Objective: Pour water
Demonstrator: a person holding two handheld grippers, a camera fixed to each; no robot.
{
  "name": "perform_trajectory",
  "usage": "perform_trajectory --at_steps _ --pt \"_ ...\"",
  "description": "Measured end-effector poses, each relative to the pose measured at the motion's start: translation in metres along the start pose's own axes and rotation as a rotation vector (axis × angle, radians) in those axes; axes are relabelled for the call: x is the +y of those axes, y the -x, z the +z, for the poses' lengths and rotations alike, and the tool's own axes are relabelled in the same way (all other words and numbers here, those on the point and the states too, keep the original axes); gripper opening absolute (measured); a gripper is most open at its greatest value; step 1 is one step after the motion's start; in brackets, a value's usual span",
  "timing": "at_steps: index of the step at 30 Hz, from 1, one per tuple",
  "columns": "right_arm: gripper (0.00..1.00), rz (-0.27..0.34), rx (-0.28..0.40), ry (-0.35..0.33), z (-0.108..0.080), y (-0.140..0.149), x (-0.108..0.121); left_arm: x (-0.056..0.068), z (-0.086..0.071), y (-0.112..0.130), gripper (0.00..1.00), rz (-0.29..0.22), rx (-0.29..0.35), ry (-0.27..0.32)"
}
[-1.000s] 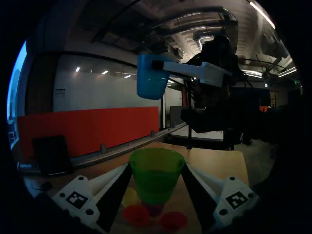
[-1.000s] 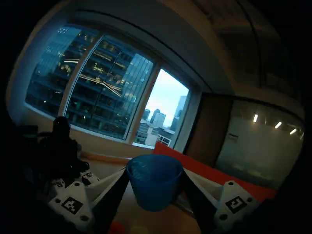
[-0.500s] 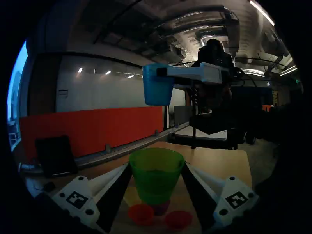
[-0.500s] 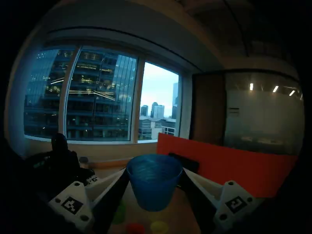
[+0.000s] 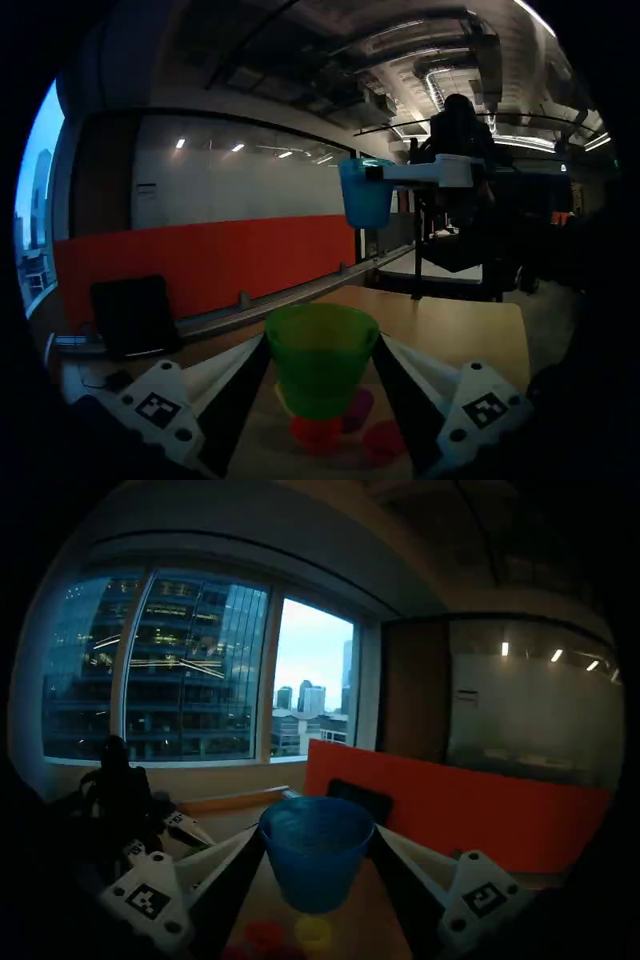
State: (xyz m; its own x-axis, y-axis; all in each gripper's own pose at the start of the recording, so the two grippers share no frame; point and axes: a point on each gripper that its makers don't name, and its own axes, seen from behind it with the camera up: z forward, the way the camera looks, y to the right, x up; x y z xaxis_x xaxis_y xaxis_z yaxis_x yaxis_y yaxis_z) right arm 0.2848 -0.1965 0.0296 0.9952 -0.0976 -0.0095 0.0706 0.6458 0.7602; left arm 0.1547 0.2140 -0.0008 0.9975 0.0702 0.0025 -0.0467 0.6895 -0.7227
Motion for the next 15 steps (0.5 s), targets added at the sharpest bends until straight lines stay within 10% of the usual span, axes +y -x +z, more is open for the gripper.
perform_trajectory --at_steps 15 --pt "0.91 0.017 -0.013 0.038 -0.03 0.018 0.025 -0.03 -0.022 0.001 0.86 0.011 -0.016 -0.074"
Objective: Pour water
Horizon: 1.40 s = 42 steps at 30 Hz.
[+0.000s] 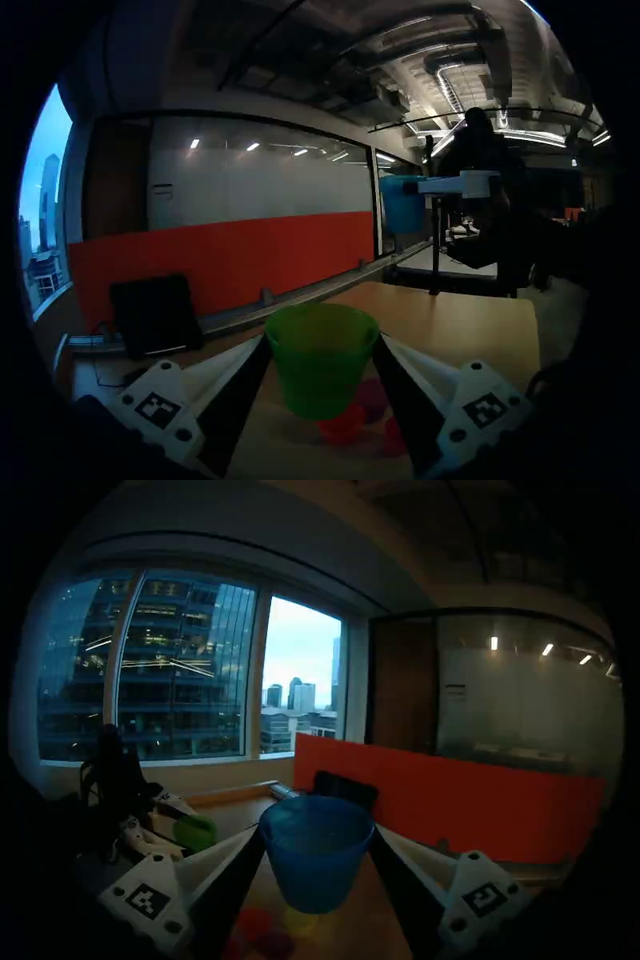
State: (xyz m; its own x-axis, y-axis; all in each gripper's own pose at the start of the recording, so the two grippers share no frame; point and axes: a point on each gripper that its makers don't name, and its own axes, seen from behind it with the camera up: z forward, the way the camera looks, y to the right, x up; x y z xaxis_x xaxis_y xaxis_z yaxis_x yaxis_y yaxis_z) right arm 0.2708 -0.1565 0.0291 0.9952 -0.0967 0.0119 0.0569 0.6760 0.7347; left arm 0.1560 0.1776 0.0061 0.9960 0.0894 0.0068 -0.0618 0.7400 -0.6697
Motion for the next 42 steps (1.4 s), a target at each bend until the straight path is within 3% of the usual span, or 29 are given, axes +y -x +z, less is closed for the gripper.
perform_trajectory --at_steps 17,42 --pt "0.92 0.009 -0.063 -0.033 -0.005 0.032 0.004 -0.01 -0.004 0.019 0.86 0.015 -0.072 -0.016" --pt "0.92 -0.001 -0.275 -0.08 -0.003 0.138 0.012 -0.015 -0.002 0.093 0.87 0.034 -0.273 0.004"
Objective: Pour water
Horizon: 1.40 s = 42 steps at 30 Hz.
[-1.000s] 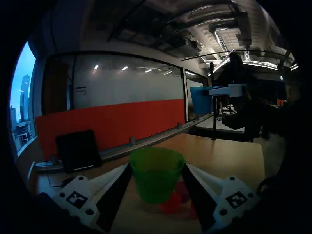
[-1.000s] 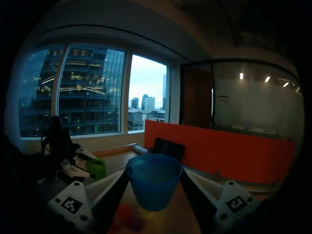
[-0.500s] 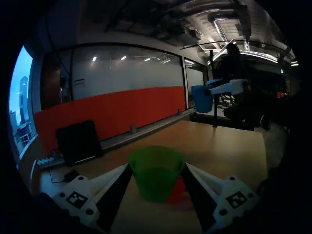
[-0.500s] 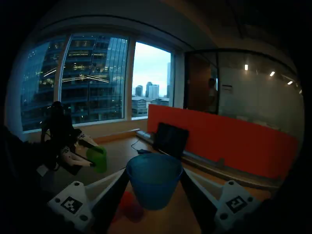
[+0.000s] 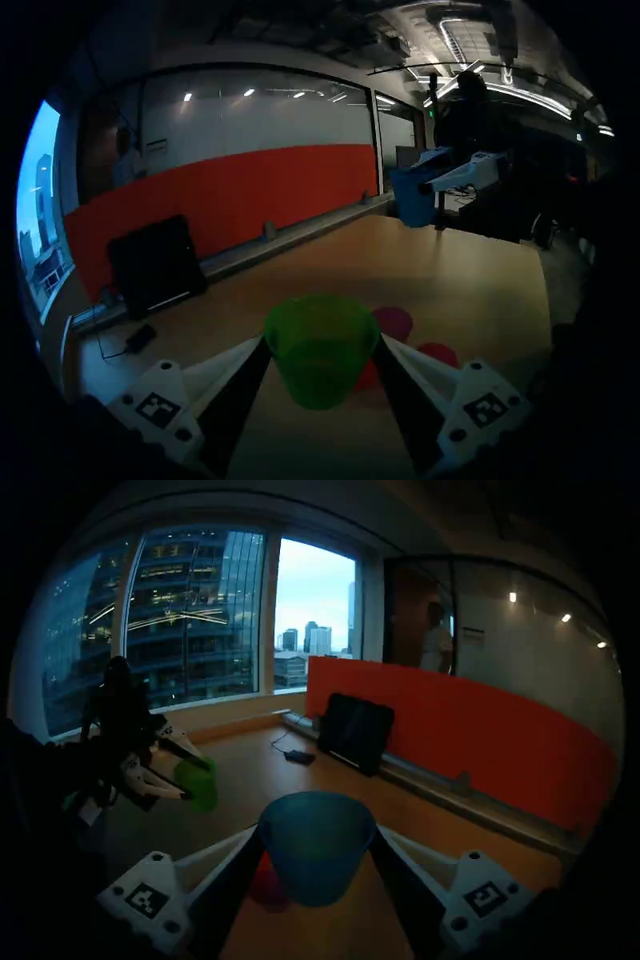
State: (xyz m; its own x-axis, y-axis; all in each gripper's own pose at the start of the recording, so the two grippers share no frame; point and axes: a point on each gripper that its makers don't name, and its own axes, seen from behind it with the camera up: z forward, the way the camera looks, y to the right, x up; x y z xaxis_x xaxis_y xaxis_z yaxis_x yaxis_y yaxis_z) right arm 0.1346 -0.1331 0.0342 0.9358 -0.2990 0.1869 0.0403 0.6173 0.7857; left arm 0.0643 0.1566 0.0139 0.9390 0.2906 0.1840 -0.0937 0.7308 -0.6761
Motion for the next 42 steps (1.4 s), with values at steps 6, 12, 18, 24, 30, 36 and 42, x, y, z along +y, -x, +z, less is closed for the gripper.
perform_trajectory --at_steps 6,12,18,24,30,36,42 --pt "0.92 -0.009 -0.039 0.0 0.007 0.022 0.003 0.001 0.007 0.016 0.87 -0.003 -0.04 0.01" --pt "0.92 -0.011 -0.078 -0.005 0.014 0.045 0.005 0.004 0.014 0.033 0.87 -0.001 -0.084 0.02" --pt "0.92 -0.002 -0.114 -0.008 0.021 0.067 0.007 0.006 0.019 0.048 0.86 0.0 -0.122 0.03" --pt "0.92 0.011 -0.148 -0.006 0.025 0.088 0.009 0.008 0.022 0.06 0.86 0.001 -0.156 0.039" --pt "0.92 0.019 -0.182 -0.006 0.029 0.11 0.01 0.011 0.026 0.076 0.86 -0.002 -0.195 0.049" --pt "0.92 0.015 -0.216 -0.004 0.033 0.131 0.008 0.014 0.031 0.093 0.87 -0.003 -0.232 0.063" --pt "0.92 0.014 -0.243 -0.009 0.037 0.146 0.004 0.016 0.035 0.105 0.87 -0.008 -0.256 0.07"
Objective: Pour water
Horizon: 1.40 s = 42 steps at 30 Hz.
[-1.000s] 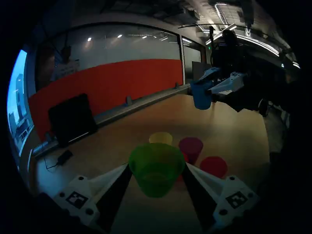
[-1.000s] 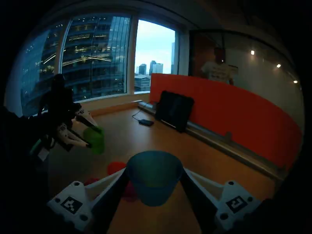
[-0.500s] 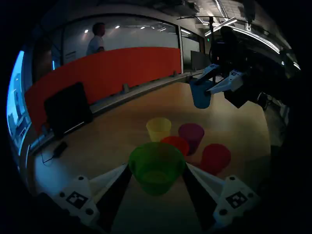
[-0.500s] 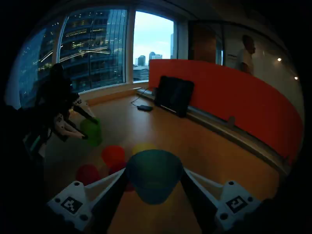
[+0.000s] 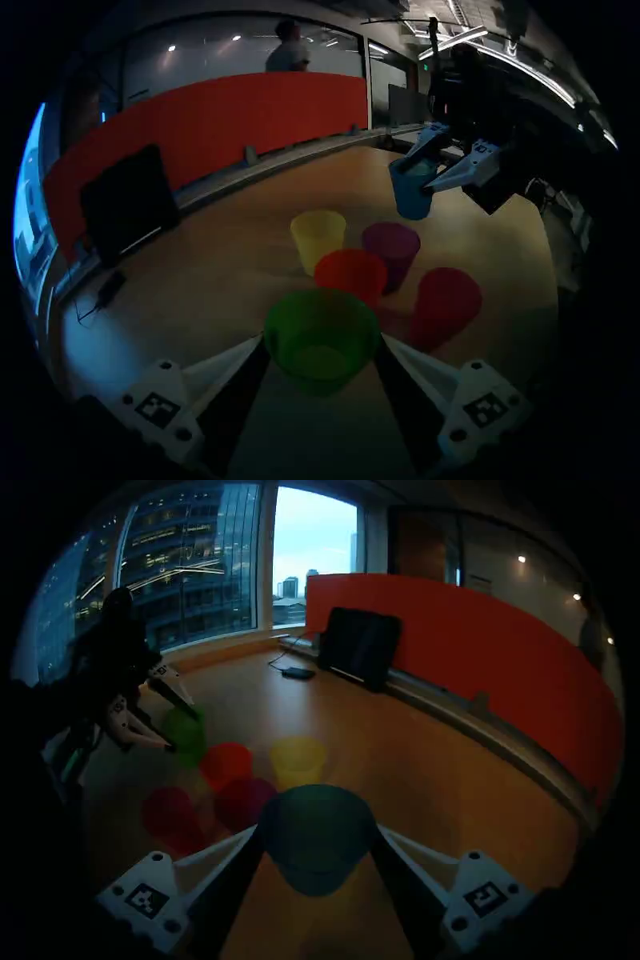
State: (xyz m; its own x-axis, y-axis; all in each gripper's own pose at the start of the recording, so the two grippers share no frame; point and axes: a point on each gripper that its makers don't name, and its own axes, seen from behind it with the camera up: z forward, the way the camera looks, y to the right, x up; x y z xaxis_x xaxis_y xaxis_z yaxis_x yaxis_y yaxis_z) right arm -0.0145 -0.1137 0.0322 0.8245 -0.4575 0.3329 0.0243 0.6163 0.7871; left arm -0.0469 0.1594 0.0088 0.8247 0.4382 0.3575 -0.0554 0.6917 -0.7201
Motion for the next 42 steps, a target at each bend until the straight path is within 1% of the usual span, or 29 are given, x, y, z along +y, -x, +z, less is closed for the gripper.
perform_trajectory --at_steps 9,19,29,33,38,42 --pt "0.92 0.005 -0.026 -0.004 0.008 0.015 -0.003 0.001 0.007 0.015 0.87 -0.019 -0.021 0.007" --pt "0.92 0.002 -0.037 -0.004 0.014 0.021 -0.005 0.004 0.013 0.028 0.87 -0.045 -0.032 0.016" --pt "0.92 -0.002 -0.048 0.002 0.017 0.026 -0.006 0.001 0.011 0.034 0.87 -0.068 -0.03 0.015" --pt "0.92 -0.002 -0.051 0.002 0.019 0.029 -0.007 0.001 0.011 0.035 0.87 -0.069 -0.031 0.013" --pt "0.92 -0.002 -0.055 0.003 0.021 0.033 -0.008 0.002 0.011 0.04 0.87 -0.057 -0.052 0.011" --pt "0.92 0.005 -0.059 0.0 0.022 0.038 -0.009 0.003 0.01 0.043 0.99 -0.055 -0.061 0.008"
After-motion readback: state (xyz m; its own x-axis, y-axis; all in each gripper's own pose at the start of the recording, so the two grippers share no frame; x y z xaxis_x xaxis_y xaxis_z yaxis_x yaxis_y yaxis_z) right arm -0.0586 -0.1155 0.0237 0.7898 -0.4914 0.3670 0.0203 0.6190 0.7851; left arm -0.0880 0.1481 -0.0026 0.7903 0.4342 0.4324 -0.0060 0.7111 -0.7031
